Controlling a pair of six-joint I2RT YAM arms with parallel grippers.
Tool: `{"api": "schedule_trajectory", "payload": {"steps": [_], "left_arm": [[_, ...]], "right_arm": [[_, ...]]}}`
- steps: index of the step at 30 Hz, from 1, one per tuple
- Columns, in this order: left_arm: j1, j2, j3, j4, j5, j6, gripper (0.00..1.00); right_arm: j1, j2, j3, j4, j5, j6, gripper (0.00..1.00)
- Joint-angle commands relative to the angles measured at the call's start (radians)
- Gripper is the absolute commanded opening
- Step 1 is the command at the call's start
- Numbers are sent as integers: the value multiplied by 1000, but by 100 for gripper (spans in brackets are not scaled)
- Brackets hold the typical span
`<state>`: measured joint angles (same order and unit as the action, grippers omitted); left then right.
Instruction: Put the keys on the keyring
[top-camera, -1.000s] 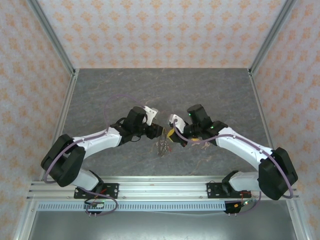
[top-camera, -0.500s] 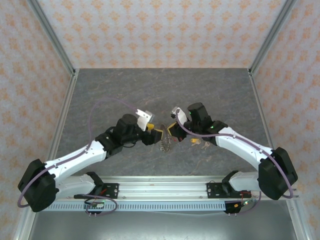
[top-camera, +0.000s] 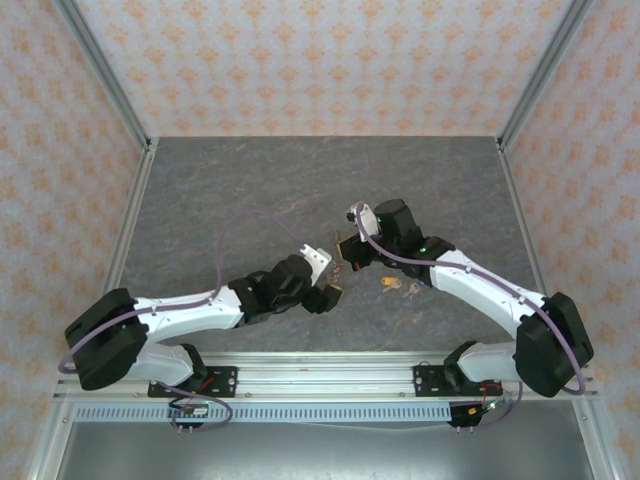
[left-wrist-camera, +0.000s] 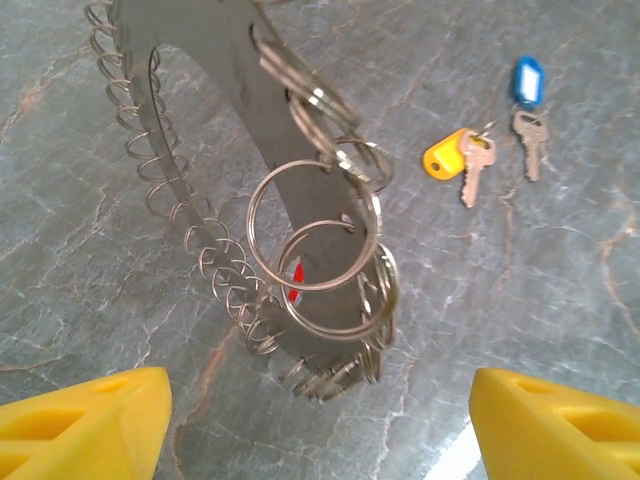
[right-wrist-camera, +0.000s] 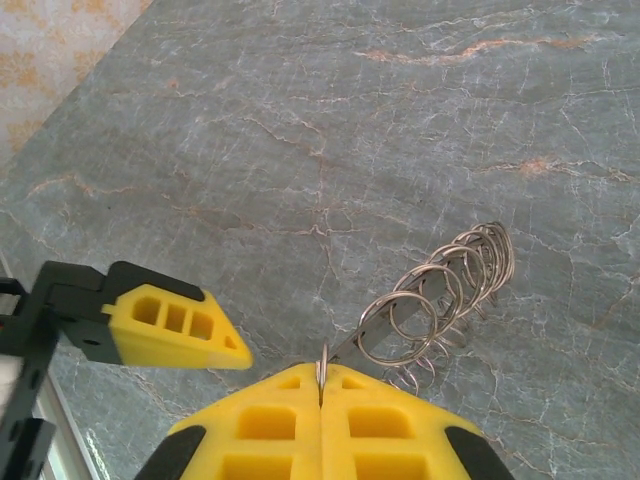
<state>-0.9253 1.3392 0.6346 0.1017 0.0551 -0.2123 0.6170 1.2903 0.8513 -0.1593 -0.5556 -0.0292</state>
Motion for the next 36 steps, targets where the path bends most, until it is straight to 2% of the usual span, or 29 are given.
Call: {"api": "schedule_trajectory", "payload": {"steps": [1, 6, 11, 18, 21, 22, 27, 30, 36], "left_arm": [[-5, 38, 10, 90, -131, -9, 78], [-5, 81, 19, 89, -180, 16, 70], [-5, 50, -7, 83, -201, 32, 57], [-4, 29, -5, 30, -184, 104, 40], [-3, 41, 12, 17, -165, 122, 38], [-3, 47, 18, 19, -159, 125, 33], [-3, 81, 58, -9, -131, 143, 27], [-3, 94, 68, -16, -126, 146, 26], [-4, 88, 69, -22, -121, 163, 26]], "right_arm": [[6, -24, 30, -20, 2, 18, 0], [4, -30, 43, -101, -45, -47, 0], [-2, -10, 74, -217, -63, -123, 0], [-14, 21, 111, -318, -120, -158, 0], [-15, 45, 147, -388, -126, -162, 0], [-14, 56, 159, -414, -138, -167, 0], [-13, 112, 209, -528, -140, -162, 0], [-13, 139, 236, -587, -144, -160, 0], [-13, 122, 244, -553, -98, -140, 0]]}}
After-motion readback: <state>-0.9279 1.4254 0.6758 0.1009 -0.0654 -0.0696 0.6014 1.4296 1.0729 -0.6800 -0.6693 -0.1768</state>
